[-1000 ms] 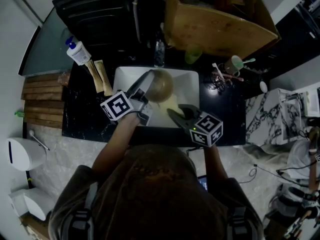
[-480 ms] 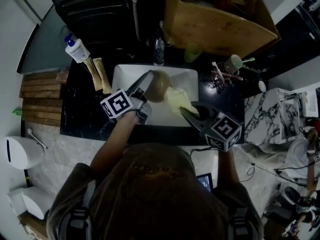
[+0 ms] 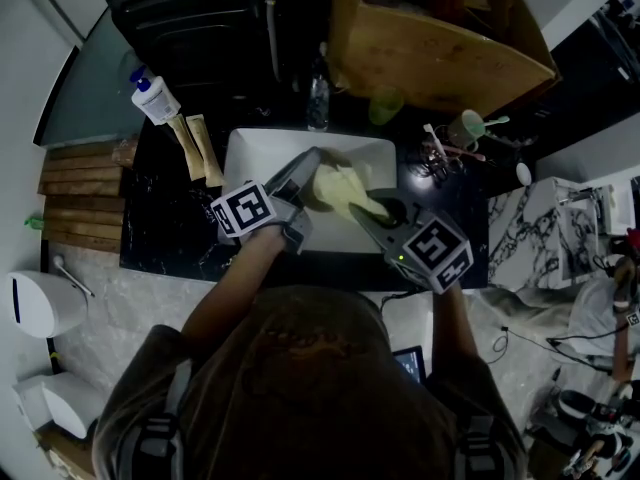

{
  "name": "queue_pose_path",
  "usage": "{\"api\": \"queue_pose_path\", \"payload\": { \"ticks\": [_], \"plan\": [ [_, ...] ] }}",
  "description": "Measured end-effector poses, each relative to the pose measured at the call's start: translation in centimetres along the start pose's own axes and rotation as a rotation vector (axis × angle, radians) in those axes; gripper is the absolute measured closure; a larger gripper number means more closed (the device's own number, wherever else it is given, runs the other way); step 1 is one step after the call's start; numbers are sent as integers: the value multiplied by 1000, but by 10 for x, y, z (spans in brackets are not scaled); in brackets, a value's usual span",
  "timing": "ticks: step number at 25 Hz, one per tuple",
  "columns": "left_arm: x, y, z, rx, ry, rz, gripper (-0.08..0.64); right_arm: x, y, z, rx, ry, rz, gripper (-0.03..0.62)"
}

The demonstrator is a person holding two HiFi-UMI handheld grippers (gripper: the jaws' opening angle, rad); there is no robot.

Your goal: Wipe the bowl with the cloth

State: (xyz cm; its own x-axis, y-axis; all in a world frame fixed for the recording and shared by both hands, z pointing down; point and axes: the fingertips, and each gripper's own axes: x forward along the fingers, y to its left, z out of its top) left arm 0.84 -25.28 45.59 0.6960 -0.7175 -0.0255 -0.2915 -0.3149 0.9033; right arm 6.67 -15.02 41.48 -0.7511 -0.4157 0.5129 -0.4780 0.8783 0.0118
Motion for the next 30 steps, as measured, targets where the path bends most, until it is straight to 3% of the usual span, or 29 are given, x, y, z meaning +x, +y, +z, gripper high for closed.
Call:
{"api": "queue_pose_path", "payload": {
  "ticks": [7,23,30],
  "plan": [
    [5,-8,-12,-23,33,-19,311,19,-11,4,-45,29,-10,554],
    [7,-13,-31,-85,61,-29,311,45,-39,-30,-373,325,-197,554],
    [9,-12,-28,-76,57,-18,310,52,-40,-40,-459,427,-213,554]
  ]
}}
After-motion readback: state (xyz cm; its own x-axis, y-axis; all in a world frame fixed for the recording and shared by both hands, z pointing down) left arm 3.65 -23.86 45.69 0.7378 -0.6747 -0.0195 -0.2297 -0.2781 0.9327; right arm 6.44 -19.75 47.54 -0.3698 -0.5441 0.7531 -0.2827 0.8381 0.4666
